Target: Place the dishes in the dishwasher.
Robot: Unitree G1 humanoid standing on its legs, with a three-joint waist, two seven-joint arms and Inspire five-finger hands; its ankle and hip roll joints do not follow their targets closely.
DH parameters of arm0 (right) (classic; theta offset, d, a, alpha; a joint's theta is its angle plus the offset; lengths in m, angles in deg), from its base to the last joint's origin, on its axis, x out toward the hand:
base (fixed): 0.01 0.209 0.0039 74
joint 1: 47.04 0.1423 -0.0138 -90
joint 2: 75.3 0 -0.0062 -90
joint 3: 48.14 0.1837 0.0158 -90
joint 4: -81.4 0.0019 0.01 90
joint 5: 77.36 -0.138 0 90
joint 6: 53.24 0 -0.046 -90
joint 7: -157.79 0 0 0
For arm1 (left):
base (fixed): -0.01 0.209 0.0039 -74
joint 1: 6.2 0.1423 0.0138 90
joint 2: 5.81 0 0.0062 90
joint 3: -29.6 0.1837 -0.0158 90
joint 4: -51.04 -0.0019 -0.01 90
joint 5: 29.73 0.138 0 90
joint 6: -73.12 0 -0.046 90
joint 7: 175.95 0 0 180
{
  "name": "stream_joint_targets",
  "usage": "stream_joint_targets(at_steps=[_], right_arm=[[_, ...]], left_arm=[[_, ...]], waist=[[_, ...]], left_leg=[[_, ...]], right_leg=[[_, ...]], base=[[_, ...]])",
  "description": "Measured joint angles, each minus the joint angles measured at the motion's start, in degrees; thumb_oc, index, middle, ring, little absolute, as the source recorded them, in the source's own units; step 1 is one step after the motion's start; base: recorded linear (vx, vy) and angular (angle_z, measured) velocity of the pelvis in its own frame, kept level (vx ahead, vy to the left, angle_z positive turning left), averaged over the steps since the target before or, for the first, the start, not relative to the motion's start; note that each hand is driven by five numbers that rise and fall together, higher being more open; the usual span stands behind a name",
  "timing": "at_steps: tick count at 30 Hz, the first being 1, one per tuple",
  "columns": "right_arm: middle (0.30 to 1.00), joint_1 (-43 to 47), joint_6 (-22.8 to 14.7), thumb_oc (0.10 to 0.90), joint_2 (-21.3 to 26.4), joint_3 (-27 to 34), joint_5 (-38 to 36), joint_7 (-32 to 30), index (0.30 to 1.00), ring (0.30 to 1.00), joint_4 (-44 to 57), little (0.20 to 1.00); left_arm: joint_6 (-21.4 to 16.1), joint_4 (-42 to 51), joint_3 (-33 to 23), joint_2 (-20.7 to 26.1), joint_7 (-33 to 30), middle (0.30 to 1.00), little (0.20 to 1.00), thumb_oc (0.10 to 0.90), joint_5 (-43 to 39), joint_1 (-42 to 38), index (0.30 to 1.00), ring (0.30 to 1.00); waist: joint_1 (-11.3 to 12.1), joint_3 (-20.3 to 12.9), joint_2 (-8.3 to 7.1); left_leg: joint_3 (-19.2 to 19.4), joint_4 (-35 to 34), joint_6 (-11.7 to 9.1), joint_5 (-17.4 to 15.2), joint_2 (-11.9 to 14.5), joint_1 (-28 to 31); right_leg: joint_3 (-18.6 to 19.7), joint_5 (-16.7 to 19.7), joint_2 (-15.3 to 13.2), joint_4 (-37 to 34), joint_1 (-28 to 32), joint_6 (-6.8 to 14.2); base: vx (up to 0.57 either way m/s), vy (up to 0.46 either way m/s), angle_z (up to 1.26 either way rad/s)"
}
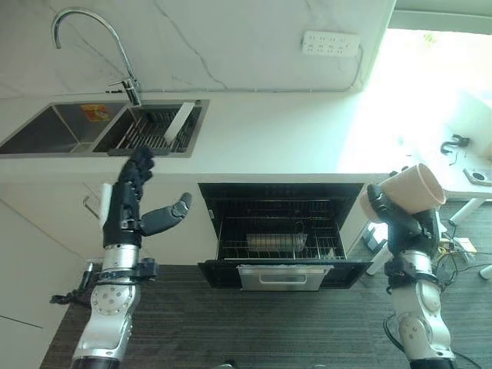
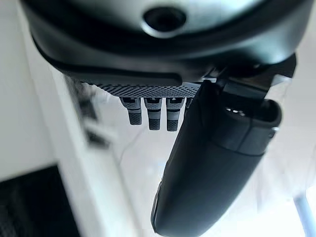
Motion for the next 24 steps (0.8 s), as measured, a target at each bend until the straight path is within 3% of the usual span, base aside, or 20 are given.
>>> stream_joint_targets(at_steps=[4,7,12,18,24], right_arm=[[0.3,0.1,0.6,0.4,2.8,0.0,0.0,0.7,0.3,0.3,0.0,0.3],[0.3,0.1,1.2,0.4,3.6,0.0,0.0,1.3,0.3,0.3,0.0,0.3],[0.3,-0.1,1.4,0.4,4.2,-0.1,-0.1,1.7,0.3,0.3,0.0,0.3],[0.3,0.2,1.5,0.4,4.8,-2.7,-0.1,2.0,0.3,0.3,0.0,0.3],[0.3,0.2,2.6,0.4,4.8,-3.2,0.0,2.5,0.3,0.3,0.0,0.3]], left_arm=[[6.7,3.5,5.8,9.4,12.6,0.9,0.9,0.8,2.1,-0.6,0.9,0.9],[10.0,4.0,7.2,12.1,16.9,0.9,0.9,0.8,2.2,-2.5,0.9,0.9],[16.1,4.1,9.8,12.8,21.7,0.9,0.9,0.8,2.1,-5.1,0.9,0.9],[18.9,-3.8,17.8,12.5,21.6,0.9,0.9,0.8,2.6,-11.6,0.9,0.9],[18.9,-10.1,17.8,9.6,15.4,0.9,0.9,0.8,2.6,-14.8,0.9,0.9]], waist=[[-1.0,0.2,0.43],[-1.4,0.7,1.11],[-2.7,1.5,2.4],[-3.9,1.5,2.48],[-5.3,1.7,2.24]], left_leg=[[0.8,-0.3,0.0,0.0,0.0,0.0],[1.3,-0.4,0.0,0.0,0.0,0.0],[1.6,-0.5,0.0,0.0,0.1,0.0],[2.6,-0.5,0.0,0.0,0.3,0.0],[2.9,-0.5,-0.1,-0.1,0.4,0.1]], right_leg=[[0.6,0.0,0.0,0.0,-0.5,0.1],[1.2,0.1,0.1,0.0,-0.9,0.2],[1.5,0.1,0.2,0.1,-1.2,0.2],[2.7,0.3,0.4,0.4,-1.8,0.3],[3.1,0.3,0.5,0.4,-1.9,0.3]], base=[[-0.05,0.01,-0.08],[-0.03,0.005,-0.09],[-0.01,0.001,-0.03],[0.01,0.004,-0.09],[0.1,-0.005,-0.03]])
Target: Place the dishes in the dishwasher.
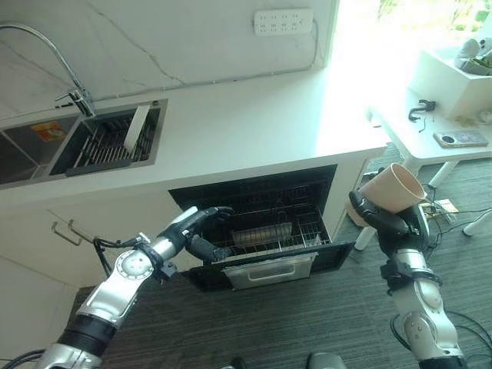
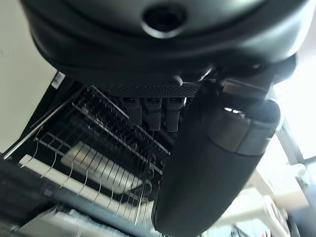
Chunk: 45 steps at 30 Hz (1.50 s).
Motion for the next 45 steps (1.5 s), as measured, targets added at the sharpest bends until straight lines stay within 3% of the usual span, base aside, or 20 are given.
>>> stream_joint_targets(at_steps=[4,6,11,16,17,18,23,28,32,35,39,45], right_arm=[[0.3,1.1,1.3,0.4,0.7,-0.8,0.0,1.3,0.3,0.3,0.0,0.3],[0.3,7.1,1.5,0.4,4.8,-1.0,0.0,1.6,0.3,0.3,0.0,0.3],[0.3,12.9,3.6,0.4,5.9,-1.8,0.0,2.5,0.3,0.3,0.0,0.3],[0.3,13.2,4.7,0.4,5.9,-3.3,0.0,2.7,0.3,0.3,0.0,0.3],[0.3,13.2,4.8,0.4,6.0,-3.1,0.0,2.7,0.3,0.3,0.0,0.3],[0.3,13.3,4.8,0.4,6.0,-3.1,0.0,2.7,0.3,0.3,0.0,0.3],[0.3,14.0,4.9,0.4,5.9,-3.8,0.0,3.5,0.3,0.3,0.0,0.3],[0.3,14.5,4.9,0.4,5.8,-3.9,0.1,3.7,0.3,0.3,0.0,0.3],[0.3,16.9,5.1,0.4,5.8,-5.6,1.1,3.7,0.3,0.3,0.0,0.3],[0.3,17.7,5.6,0.4,5.8,-6.0,2.1,3.7,0.3,0.3,0.0,0.3],[0.3,18.1,5.9,0.4,5.9,-6.2,2.0,3.7,0.3,0.3,0.4,0.3],[0.3,18.4,5.9,0.4,5.9,-6.5,2.0,3.7,0.3,0.3,0.4,0.3]], left_arm=[[-0.4,-3.4,0.1,-3.9,-2.9,0.9,0.9,0.8,-1.7,-1.1,0.9,0.9],[-1.4,-9.6,0.8,-3.9,-5.2,0.9,0.9,0.8,-3.1,-9.0,0.9,0.9],[-3.5,-14.6,2.0,-4.5,-11.3,0.9,0.9,0.8,-5.1,-18.8,0.9,0.9],[-3.9,-18.1,4.7,-4.6,-12.2,0.9,0.9,0.8,-4.9,-20.2,0.9,0.9],[-3.9,-18.1,4.7,-4.8,-12.2,0.636,0.636,0.624,-4.9,-19.9,0.636,0.636],[-3.9,-18.1,4.7,-5.1,-12.4,0.3,0.3,0.4,-4.7,-19.9,0.3,0.3],[-5.1,-25.0,5.9,-6.6,-16.3,0.3,0.3,0.4,-2.2,-24.0,0.3,0.3],[-5.1,-25.8,6.1,-6.8,-18.7,0.3,0.3,0.4,-2.1,-25.0,0.3,0.3],[-3.4,-33.7,6.5,-9.3,-22.5,0.3,0.3,0.4,0.9,-28.3,0.3,0.3],[-1.8,-41.9,8.6,-10.4,-23.6,0.3,0.3,0.4,4.2,-31.1,0.3,0.3],[0.9,-43.8,12.2,-10.5,-18.8,0.3,0.3,0.4,8.2,-31.3,0.3,0.3],[1.5,-43.4,15.9,-9.7,-11.2,0.3,0.3,0.4,16.6,-33.6,0.3,0.3]], waist=[[-0.9,2.3,-0.1],[-1.9,6.3,1.67],[-4.0,14.1,3.76],[-4.3,14.7,3.78],[-4.4,14.7,3.77],[-4.8,14.7,3.69],[-5.9,15.5,2.46],[-6.9,15.9,1.74],[-7.2,16.3,1.2],[-7.4,17.1,-0.3],[-7.7,17.3,-0.57],[-7.3,17.5,-0.86]], left_leg=[[1.2,0.3,0.0,-0.1,0.1,-1.1],[2.0,1.8,1.1,0.7,-0.3,-7.1],[3.0,1.7,2.3,1.5,-1.6,-9.2],[4.0,1.0,2.2,1.6,-1.4,-8.9],[4.0,0.8,2.2,1.6,-1.3,-8.7],[4.1,0.3,2.1,1.7,-1.3,-8.3],[4.3,0.1,1.9,1.8,-1.1,-8.1],[4.3,0.0,1.9,1.8,-1.0,-8.1],[4.5,0.0,1.9,1.8,-0.6,-8.3],[4.5,0.0,1.5,2.0,0.0,-8.7],[4.5,0.0,1.5,2.1,0.0,-9.3],[4.4,-0.1,1.5,2.1,-0.1,-9.2]], right_leg=[[1.6,0.4,0.2,0.6,-2.4,0.0],[2.9,2.1,-0.5,2.0,-8.6,0.3],[4.8,3.7,-1.3,2.5,-11.7,1.1],[5.5,3.8,-1.1,2.2,-12.1,1.1],[5.5,3.9,-0.9,2.0,-12.0,1.0],[5.6,3.9,-0.8,1.7,-11.6,1.0],[5.9,4.0,-0.3,1.3,-11.5,1.0],[6.0,4.3,-0.1,0.9,-11.6,0.9],[6.2,4.8,0.4,0.3,-11.6,0.8],[6.2,5.2,0.8,-0.2,-11.8,0.4],[6.2,5.4,1.1,-0.6,-12.3,0.3],[6.3,5.4,1.0,-0.8,-12.2,0.3]], base=[[-0.09,0.08,-0.15],[-0.21,0.196,-0.24],[-0.09,0.075,-0.11],[-0.01,0.005,-0.1],[-0.03,-0.013,-0.06],[-0.03,-0.016,-0.03],[-0.01,-0.011,-0.03],[-0.01,-0.01,-0.01],[0.0,-0.022,-0.04],[-0.01,-0.006,-0.04],[0.0,0.001,-0.01],[0.0,0.0,0.0]])
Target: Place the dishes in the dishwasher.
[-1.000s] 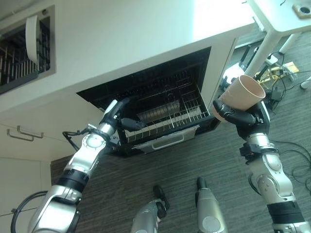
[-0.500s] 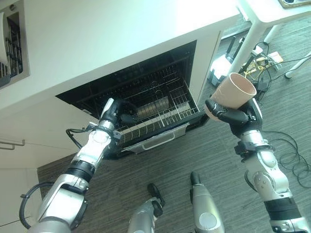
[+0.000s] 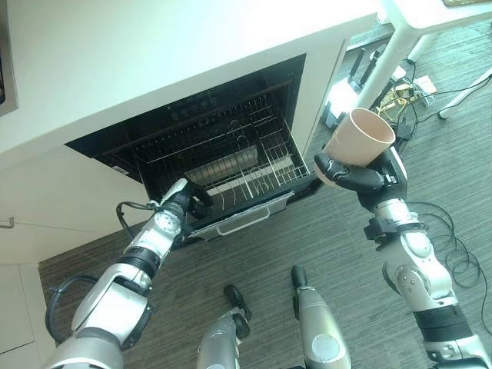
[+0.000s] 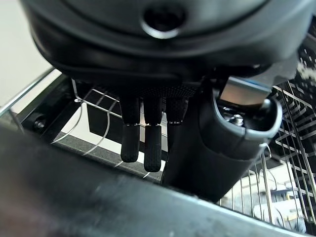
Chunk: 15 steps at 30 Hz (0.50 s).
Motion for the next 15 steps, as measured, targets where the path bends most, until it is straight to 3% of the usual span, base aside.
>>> stream_joint_targets(at_steps=[8,15], right_arm=[[0.3,0.1,0.1,0.4,0.0,-0.4,0.1,0.0,0.3,0.3,0.0,0.3],[0.3,0.6,0.5,0.4,0.1,-0.7,0.1,0.0,0.3,0.3,0.1,0.3]], left_arm=[[3.4,8.3,5.1,1.8,19.3,0.3,0.3,0.4,12.3,-0.7,0.3,0.3],[7.1,17.5,7.4,5.5,34.2,0.3,0.3,0.4,12.5,-0.1,0.3,0.3]], waist=[[0.3,0.0,0.03],[0.4,0.5,1.19]], left_leg=[[-0.2,-0.7,0.0,0.0,-0.2,1.0],[-0.3,-0.8,0.0,0.0,-0.6,1.2]], right_leg=[[-0.1,0.0,-0.3,-0.4,0.9,0.0],[-0.3,0.0,-0.8,-0.6,1.3,0.0]], base=[[0.01,0.008,0.0],[0.0,0.018,0.01]])
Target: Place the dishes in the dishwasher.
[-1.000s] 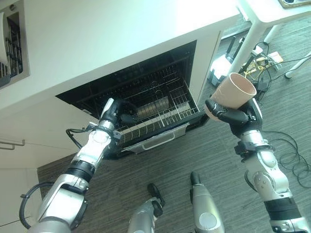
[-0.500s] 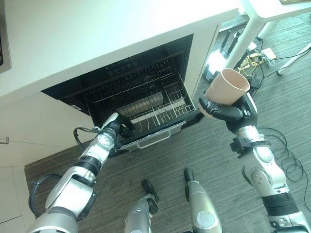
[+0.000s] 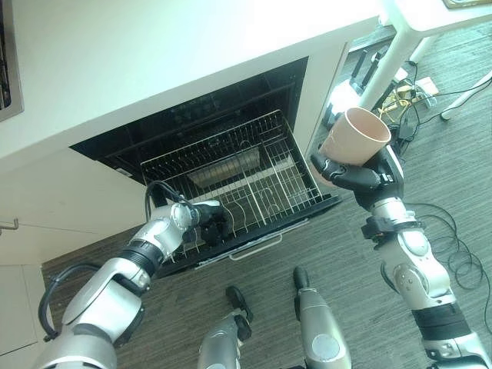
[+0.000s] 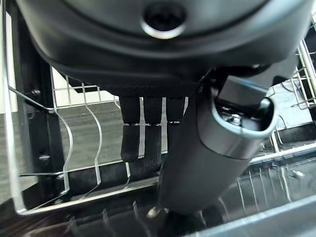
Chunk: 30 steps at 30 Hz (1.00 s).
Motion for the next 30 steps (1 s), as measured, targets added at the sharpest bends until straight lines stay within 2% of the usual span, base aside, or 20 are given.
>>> stream_joint_targets(at_steps=[4,8,11,12,15,16,19,23,24,30], right_arm=[[0.3,-0.2,0.2,0.4,0.9,0.0,0.0,0.0,0.3,0.3,0.0,0.3],[0.3,-0.2,0.2,0.4,1.2,0.0,0.0,0.0,0.3,0.3,0.0,0.3],[0.3,-1.5,0.2,0.4,2.2,0.0,0.1,0.2,0.3,0.3,0.0,0.3],[0.3,-2.0,0.2,0.4,2.2,0.0,0.1,0.4,0.3,0.3,0.0,0.3],[0.3,-3.2,-0.1,0.4,2.2,0.9,0.2,1.2,0.3,0.3,0.0,0.3],[0.3,-3.9,-0.4,0.4,2.2,1.7,0.2,1.3,0.3,0.3,0.0,0.3],[0.3,-4.2,-1.1,0.4,2.0,3.0,1.0,1.2,0.3,0.3,0.0,0.3],[0.3,-1.9,-1.5,0.4,1.8,2.7,2.5,1.0,0.3,0.3,0.0,0.3],[0.3,-1.0,-1.6,0.4,1.4,2.6,3.0,0.2,0.3,0.3,0.0,0.3],[0.3,0.4,-1.7,0.4,1.4,1.6,4.7,-1.1,0.3,0.3,0.0,0.3]], left_arm=[[1.8,5.6,-0.1,2.3,6.2,0.3,0.3,0.4,0.0,0.8,0.3,0.3],[2.9,6.6,-0.2,2.4,7.9,0.3,0.3,0.4,-0.3,0.8,0.3,0.3],[5.2,11.1,-4.8,2.7,7.3,0.3,0.3,0.4,-4.4,4.2,0.3,0.3],[5.5,11.5,-6.3,2.7,5.0,0.9,0.9,0.8,-6.9,5.8,0.9,0.9],[5.3,12.5,-14.5,0.5,-7.1,0.9,0.9,0.8,-20.8,13.4,0.9,0.9],[5.0,13.4,-15.7,-0.2,-10.8,0.9,0.9,0.8,-24.4,15.7,0.9,0.9],[4.8,13.8,-21.0,-3.6,-18.5,0.9,0.9,0.8,-32.5,20.6,0.9,0.9],[1.9,12.3,-21.8,-5.4,-25.5,0.9,0.9,0.8,-38.8,20.9,0.9,0.9],[0.9,11.8,-23.0,-7.1,-29.0,0.9,0.9,0.8,-40.3,20.8,0.9,0.9],[-0.1,9.0,-24.5,-9.4,-34.4,0.9,0.9,0.8,-44.2,19.8,0.9,0.9]], waist=[[0.2,0.0,1.9],[0.2,0.0,1.96],[1.9,-0.1,2.0],[2.5,-0.1,1.99],[3.5,-0.1,1.97],[4.6,-0.1,1.86],[6.0,-0.1,1.8],[7.4,-0.3,1.0],[7.8,-0.3,0.79],[7.8,-0.3,-0.13]], left_leg=[[-0.5,-0.4,0.0,0.0,-0.3,0.6],[-0.7,-0.9,0.0,0.0,-0.4,1.0],[-2.0,-0.9,0.0,0.0,-0.4,1.3],[-2.1,-0.9,0.0,0.0,-0.4,1.8],[-3.4,-0.9,0.0,0.0,-0.3,1.7],[-3.4,-0.9,0.0,0.1,-0.3,1.7],[-4.5,-0.5,-0.1,0.5,-0.4,0.7],[-5.8,0.1,-0.1,1.7,-0.3,-1.9],[-6.0,0.2,0.0,2.0,-0.3,-2.4],[-6.0,0.5,0.0,2.0,-0.2,-2.5]], right_leg=[[-0.4,0.0,-0.2,-0.5,1.0,0.0],[-0.8,0.0,-0.3,-1.0,1.6,0.0],[-1.8,0.0,-0.3,-1.1,2.6,0.0],[-1.9,0.0,-0.3,-1.2,3.1,0.0],[-3.1,0.0,-0.3,-1.4,3.8,0.0],[-3.0,-0.1,-0.2,-1.5,3.7,0.0],[-3.8,-0.1,-0.1,-1.4,3.6,0.1],[-4.7,0.1,-0.1,-0.3,1.4,-0.2],[-4.7,0.2,-0.1,0.1,0.8,-0.3],[-4.7,0.3,0.0,0.3,0.8,-0.3]], base=[[0.0,0.008,0.04],[-0.01,-0.014,0.04],[0.0,-0.046,0.12],[0.0,-0.07,0.1],[0.0,-0.059,0.14],[-0.02,-0.055,0.15],[-0.01,-0.051,0.15],[-0.04,-0.038,0.15],[-0.04,-0.032,0.05],[-0.01,-0.01,0.0]])
